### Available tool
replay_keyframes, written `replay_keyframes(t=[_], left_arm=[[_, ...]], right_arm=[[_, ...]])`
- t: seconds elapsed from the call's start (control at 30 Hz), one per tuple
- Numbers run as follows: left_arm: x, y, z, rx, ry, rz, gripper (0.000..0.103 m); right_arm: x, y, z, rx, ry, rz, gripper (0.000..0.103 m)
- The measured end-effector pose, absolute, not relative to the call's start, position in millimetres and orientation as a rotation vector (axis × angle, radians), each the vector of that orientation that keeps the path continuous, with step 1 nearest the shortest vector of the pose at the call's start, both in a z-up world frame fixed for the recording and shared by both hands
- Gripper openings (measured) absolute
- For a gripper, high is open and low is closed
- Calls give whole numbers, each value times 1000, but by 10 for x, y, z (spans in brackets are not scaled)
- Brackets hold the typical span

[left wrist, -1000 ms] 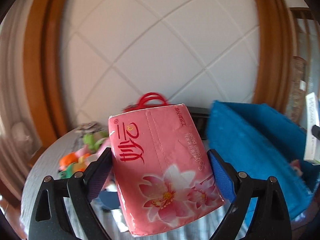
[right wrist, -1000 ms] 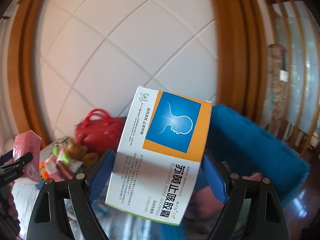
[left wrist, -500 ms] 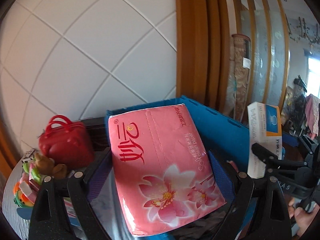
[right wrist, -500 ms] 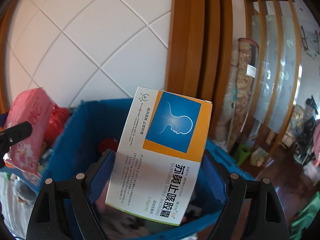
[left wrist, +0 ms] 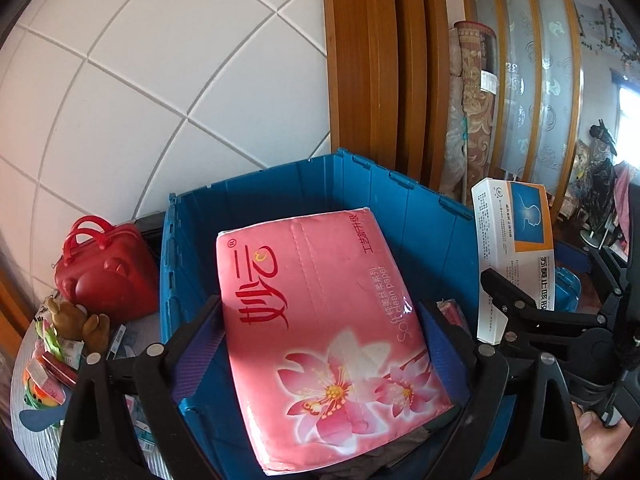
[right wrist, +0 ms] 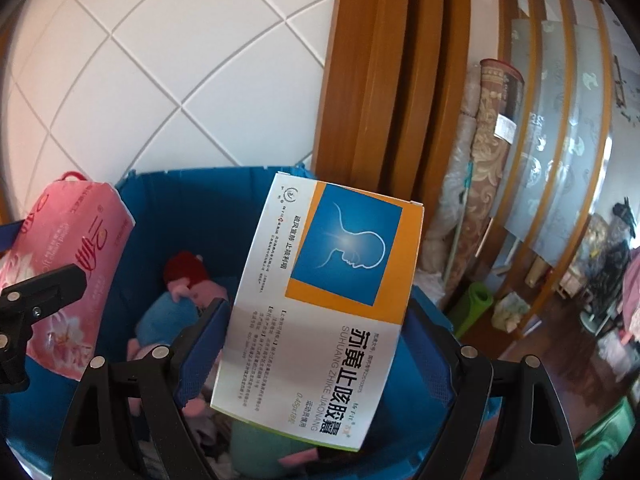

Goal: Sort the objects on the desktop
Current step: 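Carry the pink tissue pack and medicine box into the blue crate and release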

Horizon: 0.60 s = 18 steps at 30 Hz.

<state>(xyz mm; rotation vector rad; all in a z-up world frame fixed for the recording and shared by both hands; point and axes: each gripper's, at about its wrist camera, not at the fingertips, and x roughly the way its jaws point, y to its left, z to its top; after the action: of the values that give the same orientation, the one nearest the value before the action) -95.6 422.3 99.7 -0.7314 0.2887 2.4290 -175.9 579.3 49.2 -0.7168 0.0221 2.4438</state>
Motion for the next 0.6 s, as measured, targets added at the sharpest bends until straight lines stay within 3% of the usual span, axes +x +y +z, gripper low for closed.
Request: replay_keyframes(t=[0.4, 0.5, 0.6], left_arm=[[-955, 4313, 968, -741, 306, 2451, 97], [-947, 4302, 968, -740, 306, 2448, 97], [-944, 4292, 977, -739, 306, 2442, 97]], right_arm=[[-1927, 5975, 285, -790, -6, 2402, 87], [-1954, 6036, 230, -807, 2, 2390, 103], [-1963, 6058, 187, -828, 11, 2384, 103]])
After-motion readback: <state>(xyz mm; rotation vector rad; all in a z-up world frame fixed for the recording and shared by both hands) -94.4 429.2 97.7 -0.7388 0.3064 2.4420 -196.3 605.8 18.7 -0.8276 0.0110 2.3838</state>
